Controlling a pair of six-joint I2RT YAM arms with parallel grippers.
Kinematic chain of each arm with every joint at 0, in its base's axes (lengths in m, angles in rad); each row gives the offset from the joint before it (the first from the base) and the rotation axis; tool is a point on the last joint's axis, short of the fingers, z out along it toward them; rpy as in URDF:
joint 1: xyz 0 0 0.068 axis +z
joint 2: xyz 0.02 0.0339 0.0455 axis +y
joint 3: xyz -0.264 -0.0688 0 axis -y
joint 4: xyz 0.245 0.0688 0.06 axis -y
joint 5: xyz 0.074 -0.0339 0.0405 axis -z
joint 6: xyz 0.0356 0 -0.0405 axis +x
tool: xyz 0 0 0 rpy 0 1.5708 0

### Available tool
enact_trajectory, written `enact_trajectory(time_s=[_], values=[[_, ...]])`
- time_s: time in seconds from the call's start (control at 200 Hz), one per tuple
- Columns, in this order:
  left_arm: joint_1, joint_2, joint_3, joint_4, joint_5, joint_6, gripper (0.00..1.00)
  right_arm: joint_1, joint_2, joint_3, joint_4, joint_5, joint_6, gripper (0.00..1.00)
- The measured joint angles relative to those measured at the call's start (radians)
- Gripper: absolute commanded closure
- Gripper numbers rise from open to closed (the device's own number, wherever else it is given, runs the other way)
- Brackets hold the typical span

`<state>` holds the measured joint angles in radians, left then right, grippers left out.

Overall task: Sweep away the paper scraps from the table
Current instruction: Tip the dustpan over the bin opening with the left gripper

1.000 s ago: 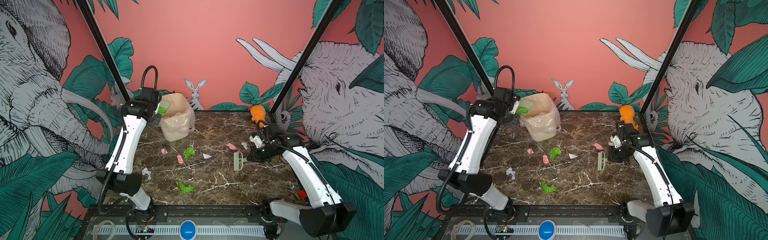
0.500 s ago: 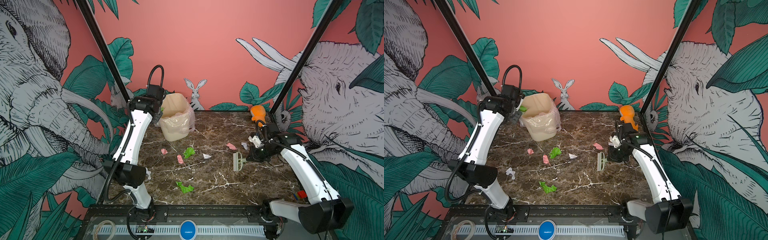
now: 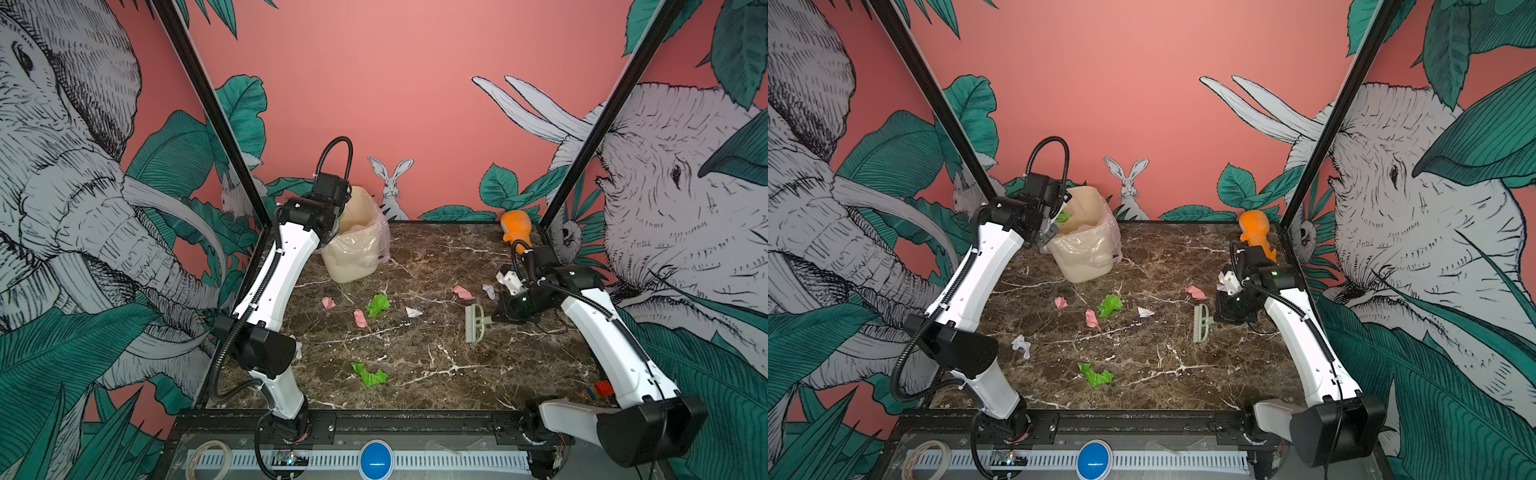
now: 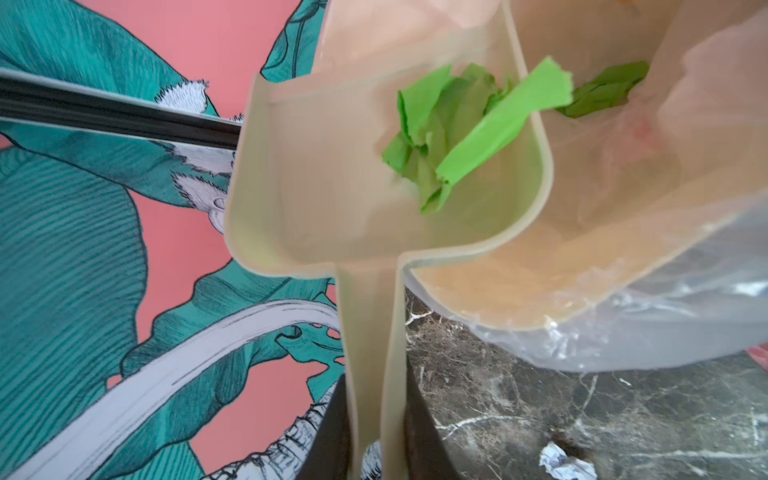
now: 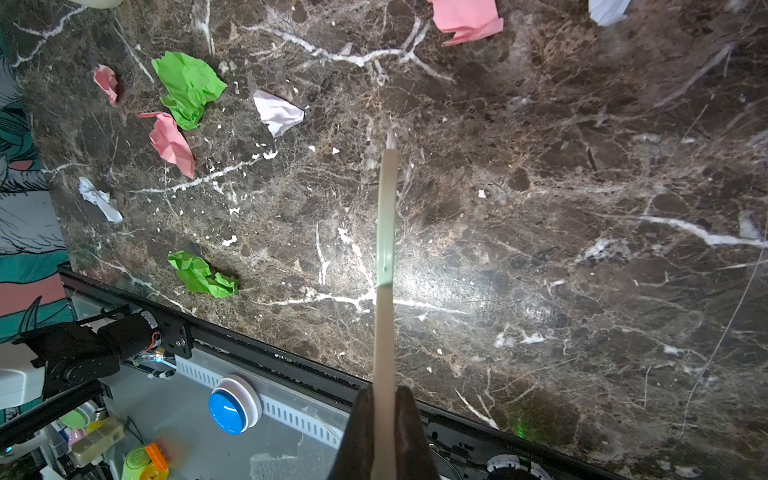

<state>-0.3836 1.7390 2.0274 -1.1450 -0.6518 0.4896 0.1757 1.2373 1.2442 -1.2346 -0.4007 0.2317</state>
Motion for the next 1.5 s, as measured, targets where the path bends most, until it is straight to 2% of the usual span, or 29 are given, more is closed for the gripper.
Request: enact_trajectory(time_s=[0.29,0.58,0.855,1.076,1.501], values=[[-0.071,-0.018,-0.113,0.161,-0.137,0.204,0.92,0.0,0.0,0.0,0.001,-0.001,-0.005,1.0],[-0.085,-0.072,-0.255,0.39,-0.274,0.457,0.93,0.0,0.005,0.0,0.003,-0.002,-0.018,1.0],[-0.088,-0.083,-0.32,0.544,-0.325,0.629,0.93,-0.001,0.015,0.0,0.003,-0.003,-0.029,1.0],[-0.092,-0.085,-0.327,0.579,-0.335,0.671,0.93,-0.001,0.015,0.0,0.003,-0.003,-0.035,1.0],[-0.093,-0.09,-0.391,0.556,-0.339,0.673,0.94,-0.002,0.023,0.0,0.004,-0.005,-0.039,1.0]])
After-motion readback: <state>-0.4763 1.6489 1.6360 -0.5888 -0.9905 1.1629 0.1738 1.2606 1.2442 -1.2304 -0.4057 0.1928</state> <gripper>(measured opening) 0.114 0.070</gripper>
